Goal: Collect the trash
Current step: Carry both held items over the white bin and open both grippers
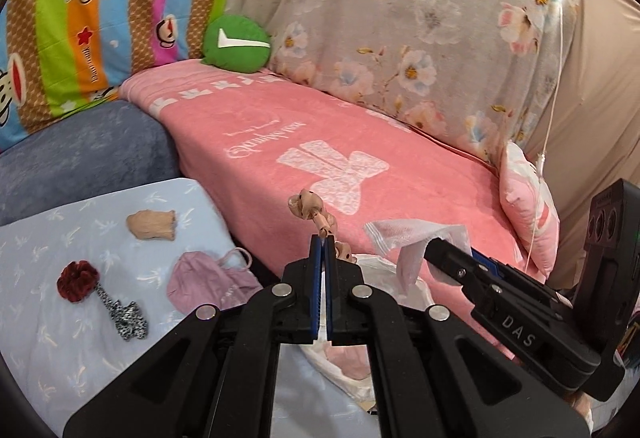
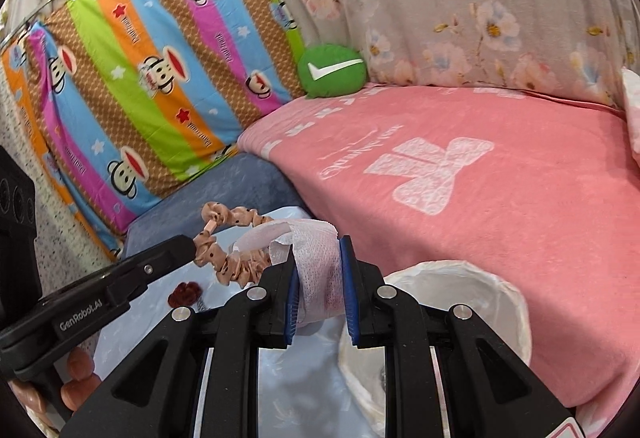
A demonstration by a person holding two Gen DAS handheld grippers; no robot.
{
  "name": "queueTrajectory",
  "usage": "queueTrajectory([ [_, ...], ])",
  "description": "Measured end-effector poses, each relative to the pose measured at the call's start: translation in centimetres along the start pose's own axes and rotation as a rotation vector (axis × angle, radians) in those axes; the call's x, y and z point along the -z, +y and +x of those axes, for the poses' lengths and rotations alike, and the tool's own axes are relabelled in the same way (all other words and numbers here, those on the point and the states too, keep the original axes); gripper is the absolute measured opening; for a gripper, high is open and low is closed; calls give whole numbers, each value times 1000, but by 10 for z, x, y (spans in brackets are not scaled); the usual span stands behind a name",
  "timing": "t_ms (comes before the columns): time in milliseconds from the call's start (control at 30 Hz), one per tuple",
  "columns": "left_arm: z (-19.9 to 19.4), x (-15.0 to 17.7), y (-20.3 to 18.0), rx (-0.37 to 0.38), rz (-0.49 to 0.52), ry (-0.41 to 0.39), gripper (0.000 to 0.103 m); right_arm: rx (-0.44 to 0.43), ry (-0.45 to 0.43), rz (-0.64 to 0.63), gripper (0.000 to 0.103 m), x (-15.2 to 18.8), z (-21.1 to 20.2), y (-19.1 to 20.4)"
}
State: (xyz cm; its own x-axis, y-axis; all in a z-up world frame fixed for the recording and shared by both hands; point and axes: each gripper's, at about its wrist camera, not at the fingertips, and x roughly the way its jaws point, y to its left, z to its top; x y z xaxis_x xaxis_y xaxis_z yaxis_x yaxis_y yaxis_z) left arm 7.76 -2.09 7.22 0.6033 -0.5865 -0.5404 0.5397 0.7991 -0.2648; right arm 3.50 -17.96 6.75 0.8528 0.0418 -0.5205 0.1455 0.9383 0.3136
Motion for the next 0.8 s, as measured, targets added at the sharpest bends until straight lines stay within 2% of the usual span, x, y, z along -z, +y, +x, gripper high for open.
queueTrajectory([
  [500, 24, 3, -57, 67, 74, 67, 2, 52, -28, 66, 19, 1, -22, -49],
  [700, 36, 5, -66, 72, 65, 93, 2, 76, -31, 92, 23, 2, -25, -66],
  [800, 42, 7, -66, 54, 52, 114, 3, 87, -36, 102, 33, 3, -27, -69],
])
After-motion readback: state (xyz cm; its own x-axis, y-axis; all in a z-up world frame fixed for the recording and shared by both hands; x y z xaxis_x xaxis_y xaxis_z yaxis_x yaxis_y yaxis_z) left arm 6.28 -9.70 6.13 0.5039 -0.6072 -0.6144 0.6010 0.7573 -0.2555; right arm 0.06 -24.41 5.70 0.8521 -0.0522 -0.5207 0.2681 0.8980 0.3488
